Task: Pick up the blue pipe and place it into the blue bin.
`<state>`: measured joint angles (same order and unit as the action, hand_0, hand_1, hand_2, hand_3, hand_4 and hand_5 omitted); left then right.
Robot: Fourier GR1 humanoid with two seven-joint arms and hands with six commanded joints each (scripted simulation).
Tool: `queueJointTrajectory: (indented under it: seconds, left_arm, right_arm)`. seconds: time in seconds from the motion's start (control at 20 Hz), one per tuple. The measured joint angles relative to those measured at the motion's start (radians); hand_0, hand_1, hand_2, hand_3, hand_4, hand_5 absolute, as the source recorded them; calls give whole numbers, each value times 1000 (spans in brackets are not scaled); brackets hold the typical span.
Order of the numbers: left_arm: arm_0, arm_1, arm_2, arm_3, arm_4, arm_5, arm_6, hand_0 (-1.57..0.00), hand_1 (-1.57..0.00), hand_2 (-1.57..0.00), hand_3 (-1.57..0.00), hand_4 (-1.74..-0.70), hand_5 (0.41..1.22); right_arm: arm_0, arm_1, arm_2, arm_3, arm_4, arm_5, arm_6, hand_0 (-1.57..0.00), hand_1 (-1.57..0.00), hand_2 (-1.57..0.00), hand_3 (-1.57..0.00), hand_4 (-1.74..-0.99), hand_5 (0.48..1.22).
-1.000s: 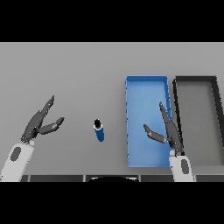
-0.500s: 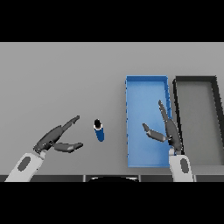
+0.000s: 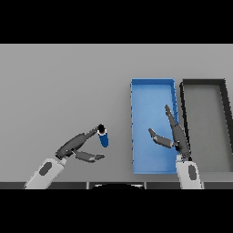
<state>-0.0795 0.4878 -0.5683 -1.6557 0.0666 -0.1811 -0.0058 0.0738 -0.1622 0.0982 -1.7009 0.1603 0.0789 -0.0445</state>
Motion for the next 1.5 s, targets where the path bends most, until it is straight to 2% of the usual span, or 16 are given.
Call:
queueJointTrajectory:
  seconds: [0.2,0.3,0.45,0.55,0.65,0.75,0.8,0.85,0.9,0.95,1.05,1.1,1.25,1.4,1.45,1.5]
  left_arm:
    - [-51,-88,-2,96,-6,19,-4,1,1,1,1,-1130,493]
    - [-65,-135,-4,147,0,21,-6,1,1,1,1,-1138,497]
    - [-86,-170,-12,213,-53,59,-39,1,1,-6,1,-1099,506]
    - [-86,-195,-17,237,-58,64,-87,1,1,-51,-16,-1117,543]
    - [-98,-233,-12,262,-23,45,-94,1,-44,-166,-108,-1176,601]
    - [-98,-256,5,271,23,29,-89,-39,-248,-417,-345,-1268,675]
    - [-102,-271,9,273,40,24,-88,-179,-411,-578,-590,-1301,784]
    - [-94,-280,12,276,57,19,-92,-418,-642,-777,-777,-1383,872]
    - [-107,-293,20,279,71,19,-82,-648,-828,-936,-914,-1450,941]
    - [-104,-294,18,281,63,26,-99,-833,-976,-1063,-1015,-1505,997]
    - [-98,-312,2,287,46,33,-155,-1099,-1190,-1246,-1196,-1588,1078]
    - [-97,-304,-4,279,53,30,-143,-1193,-1266,-1311,-1258,-1617,1106]
    - [-82,-300,-34,252,24,58,-133,-1378,-1415,-1438,-1411,-1541,1162]
    - [-78,-302,-38,245,-10,68,-162,-1472,-1491,-1503,-1489,-1502,1191]
    - [-82,-322,-38,243,-19,78,-161,-1492,-1507,-1516,-1505,-1494,1197]
    - [-79,-329,-33,214,-15,82,-177,-1508,-1520,-1527,-1518,-1488,1202]
  right_arm:
    - [6,11,2,7,4,-6,-10,1,1,1,1,-1203,551]
    - [19,5,1,1,3,-2,-33,1,1,1,1,-1202,549]
    - [1,9,-4,0,-6,-6,-14,1,1,1,1,-1198,547]
    - [23,-4,-4,-5,-3,3,-25,1,1,1,1,-1192,549]
    - [27,-7,-7,-2,-2,3,-17,1,1,1,1,-1186,554]
    - [9,-7,-11,9,-3,0,-23,1,1,1,1,-1196,560]
    - [10,-6,-12,13,-10,7,-28,1,1,1,1,-1192,560]
    - [24,-3,-3,7,-3,8,-32,1,1,1,1,-1191,561]
    - [17,-8,-8,1,-4,6,-18,1,1,1,1,-1189,562]
    - [14,-12,-13,2,-10,6,-18,1,1,1,1,-1184,562]
    - [26,-10,-9,3,-1,4,-28,1,1,1,1,-1179,561]
    - [16,-5,-3,7,6,1,-21,1,1,1,1,-1178,561]
    - [25,-6,-1,5,11,0,-26,1,1,1,1,-1176,559]
    - [12,-3,1,15,19,-5,-22,1,1,1,1,-1166,556]
    - [-5,0,1,25,25,-12,1,1,1,1,1,-1160,554]
    - [7,-5,-2,22,23,-10,-10,1,1,1,1,-1158,552]
